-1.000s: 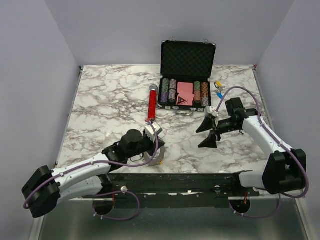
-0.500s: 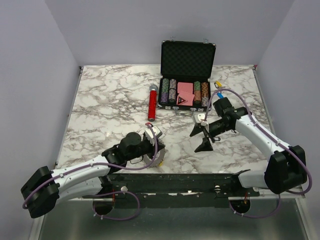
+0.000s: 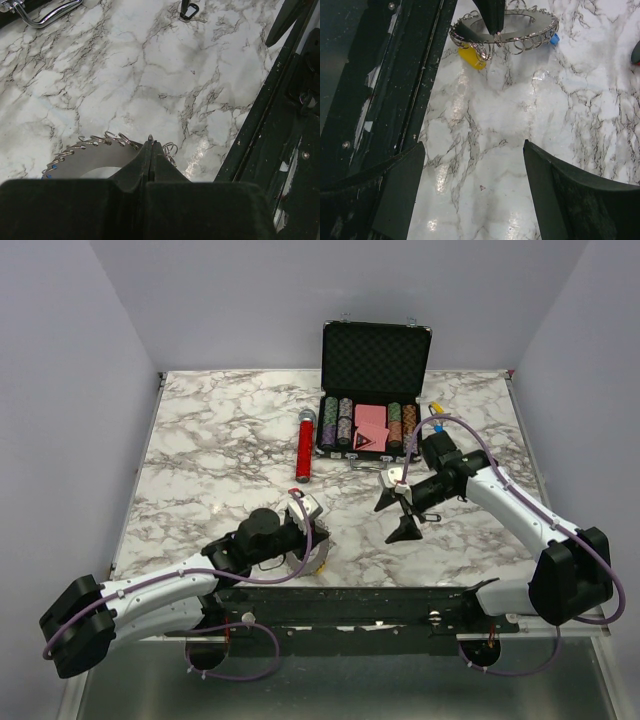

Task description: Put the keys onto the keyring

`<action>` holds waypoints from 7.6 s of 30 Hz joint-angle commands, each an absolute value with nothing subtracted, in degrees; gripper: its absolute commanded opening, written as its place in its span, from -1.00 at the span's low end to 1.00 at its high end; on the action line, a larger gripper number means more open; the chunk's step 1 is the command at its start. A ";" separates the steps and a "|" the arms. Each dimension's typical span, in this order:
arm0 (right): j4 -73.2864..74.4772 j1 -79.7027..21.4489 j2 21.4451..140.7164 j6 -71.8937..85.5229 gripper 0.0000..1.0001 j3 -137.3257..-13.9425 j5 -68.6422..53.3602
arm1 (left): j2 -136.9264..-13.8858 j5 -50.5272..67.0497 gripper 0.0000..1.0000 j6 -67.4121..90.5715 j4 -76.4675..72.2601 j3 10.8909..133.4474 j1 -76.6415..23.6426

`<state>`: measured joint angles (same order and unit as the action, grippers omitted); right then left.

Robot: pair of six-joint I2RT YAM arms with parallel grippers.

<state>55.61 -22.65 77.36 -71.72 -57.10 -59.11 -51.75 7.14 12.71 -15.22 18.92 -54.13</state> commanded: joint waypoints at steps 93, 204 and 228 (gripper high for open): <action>31.11 -40.25 91.67 -49.13 -0.58 -60.73 -62.67 | -46.49 6.33 -1.00 12.92 -23.38 16.00 -56.43; 58.45 -32.88 81.39 -57.30 -0.04 -70.67 -63.54 | -53.71 14.50 -1.00 6.24 -49.13 10.99 -59.85; 47.56 -32.43 80.77 -52.40 0.00 -62.32 -78.31 | -52.12 17.14 -1.00 11.60 -58.80 7.03 -59.85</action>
